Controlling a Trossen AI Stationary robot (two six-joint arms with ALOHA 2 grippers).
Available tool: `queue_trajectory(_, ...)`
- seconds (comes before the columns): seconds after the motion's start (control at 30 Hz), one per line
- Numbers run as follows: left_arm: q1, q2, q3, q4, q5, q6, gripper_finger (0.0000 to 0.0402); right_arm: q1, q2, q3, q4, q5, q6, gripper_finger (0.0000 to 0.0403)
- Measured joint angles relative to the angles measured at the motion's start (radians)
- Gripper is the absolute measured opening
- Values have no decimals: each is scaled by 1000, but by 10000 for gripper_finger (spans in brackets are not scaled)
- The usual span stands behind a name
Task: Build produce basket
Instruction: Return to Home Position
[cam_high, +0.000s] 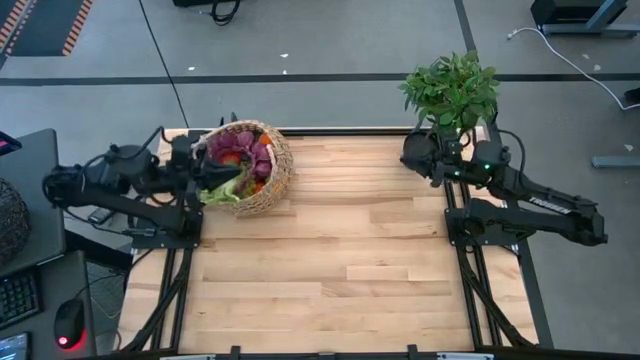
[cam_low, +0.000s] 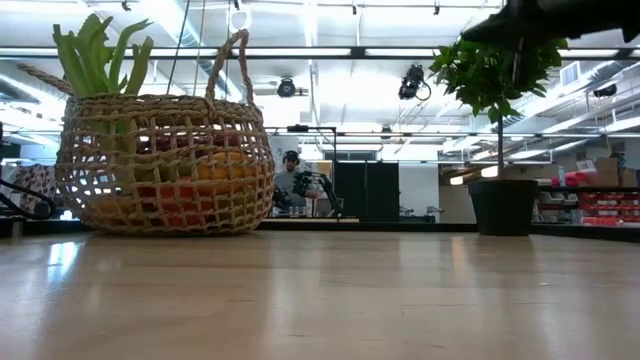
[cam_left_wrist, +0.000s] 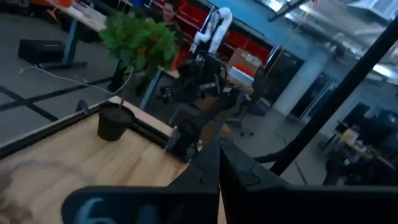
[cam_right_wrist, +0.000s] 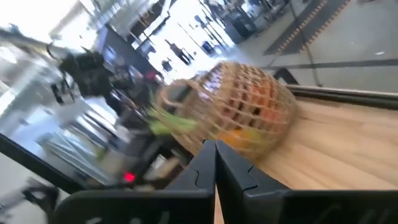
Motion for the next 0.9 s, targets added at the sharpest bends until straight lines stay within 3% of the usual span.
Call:
queue_trajectory(0.1, -1, -111, -132, 25, -8, -56, 0, 0, -1, -29, -58, 2, -68, 13)
queue_trajectory(0.23, -2, -210, -274, 27, -68, -84, 0, 5, 31, -86, -124, -28, -20, 29)
queue_trajectory(0.37, -5, -263, -373, 75, -54, -68, 0, 8, 49, -137, -111, -67, -8, 28)
queue_trajectory(0.5, -24, -319, -448, 124, -48, 18, 0, 16, 27, -180, 54, 10, -53, 7)
queue_trajectory(0.67, -26, -388, -536, 191, -43, 62, 0, 16, -18, -239, 204, 29, -117, 13)
queue_trajectory(0.9, -25, -495, -720, 330, -44, 116, 0, 16, -47, -482, 631, 36, -76, 6)
